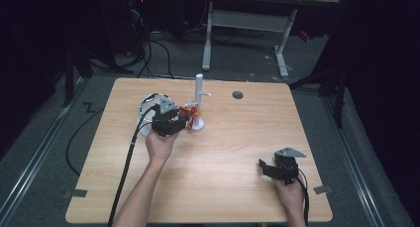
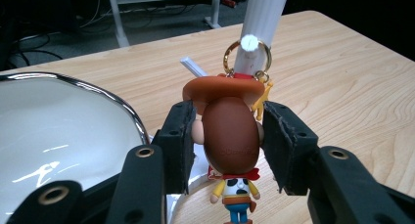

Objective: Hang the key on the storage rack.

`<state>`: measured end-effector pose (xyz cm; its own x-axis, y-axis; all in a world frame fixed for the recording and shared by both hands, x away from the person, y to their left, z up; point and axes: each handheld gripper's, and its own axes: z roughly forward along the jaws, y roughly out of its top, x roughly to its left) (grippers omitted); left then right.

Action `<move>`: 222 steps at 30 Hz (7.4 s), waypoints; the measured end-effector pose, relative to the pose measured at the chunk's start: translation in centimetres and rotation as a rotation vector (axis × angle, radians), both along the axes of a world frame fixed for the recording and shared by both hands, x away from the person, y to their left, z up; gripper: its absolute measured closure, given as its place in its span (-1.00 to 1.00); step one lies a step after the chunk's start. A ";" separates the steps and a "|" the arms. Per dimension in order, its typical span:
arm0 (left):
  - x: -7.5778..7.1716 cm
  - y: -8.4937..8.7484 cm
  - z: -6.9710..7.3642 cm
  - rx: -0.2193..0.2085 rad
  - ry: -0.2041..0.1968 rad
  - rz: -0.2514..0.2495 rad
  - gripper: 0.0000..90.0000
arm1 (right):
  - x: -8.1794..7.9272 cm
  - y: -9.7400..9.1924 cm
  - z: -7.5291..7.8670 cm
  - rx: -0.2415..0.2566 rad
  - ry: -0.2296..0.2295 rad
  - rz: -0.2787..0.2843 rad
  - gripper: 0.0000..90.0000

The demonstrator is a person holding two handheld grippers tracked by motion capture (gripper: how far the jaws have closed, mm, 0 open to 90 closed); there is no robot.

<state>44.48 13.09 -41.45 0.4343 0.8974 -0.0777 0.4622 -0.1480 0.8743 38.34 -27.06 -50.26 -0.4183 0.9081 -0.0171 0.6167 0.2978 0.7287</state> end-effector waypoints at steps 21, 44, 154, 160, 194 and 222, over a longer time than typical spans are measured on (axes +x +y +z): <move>0.7 -0.7 -1.6 0.015 0.039 0.006 0.25 | 0.0 0.0 0.0 0.000 0.000 0.000 -0.34; 1.4 -1.5 -3.7 0.033 0.084 0.013 0.25 | 0.0 0.0 0.0 0.000 0.000 0.000 -0.34; -4.8 4.5 0.2 0.027 0.000 0.043 -0.10 | 0.0 0.0 0.0 0.000 0.000 0.000 -0.34; -5.4 4.8 0.3 0.013 -0.006 0.045 -0.09 | 0.0 0.0 0.0 0.000 0.000 0.000 -0.34; -8.5 7.0 0.1 -0.047 -0.007 0.092 -0.15 | 0.0 0.0 0.0 -0.001 0.000 0.000 -0.34; -10.1 7.9 -1.0 -0.032 0.003 0.111 -0.14 | 0.0 0.0 0.0 -0.001 0.000 0.000 -0.34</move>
<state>34.33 21.02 -42.43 0.3319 0.9370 -0.1087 0.4769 -0.0673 0.8764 38.35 -27.06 -50.26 -0.4184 0.9081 -0.0178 0.6164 0.2983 0.7287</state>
